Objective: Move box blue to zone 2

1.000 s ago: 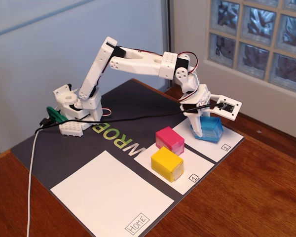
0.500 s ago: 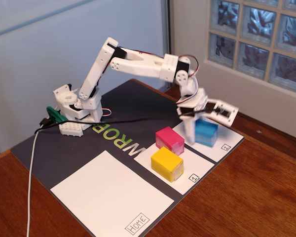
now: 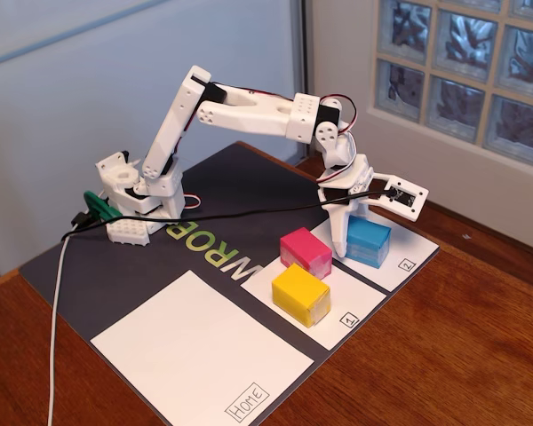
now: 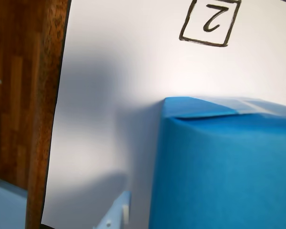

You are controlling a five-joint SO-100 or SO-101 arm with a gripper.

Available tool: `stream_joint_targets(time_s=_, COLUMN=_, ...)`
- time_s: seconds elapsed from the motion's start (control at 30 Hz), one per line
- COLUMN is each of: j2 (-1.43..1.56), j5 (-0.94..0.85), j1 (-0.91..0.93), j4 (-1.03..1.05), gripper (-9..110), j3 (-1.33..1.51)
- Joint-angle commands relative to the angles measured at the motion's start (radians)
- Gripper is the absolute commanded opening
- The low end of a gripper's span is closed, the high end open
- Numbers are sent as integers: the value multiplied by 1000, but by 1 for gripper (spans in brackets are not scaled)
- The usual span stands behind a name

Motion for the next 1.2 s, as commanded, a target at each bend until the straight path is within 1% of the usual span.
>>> stream_joint_targets(time_s=0.0, j2=94, j5=-8, j1=0, j4=5, gripper=41, j3=-6)
stream_joint_targets(time_s=0.47, j2=209, j5=-32, j1=-2, j4=41, gripper=41, j3=-8)
stream_joint_targets(time_s=0.83, j2=325, j5=-28, j1=-6, j4=150, gripper=40, j3=-6)
stream_joint_targets(time_s=1.03, j2=436, j5=-48, j1=6, j4=241, gripper=36, j3=26)
stream_joint_targets(time_s=1.17, j2=518, j5=-72, j1=38, j4=275, gripper=28, j3=95)
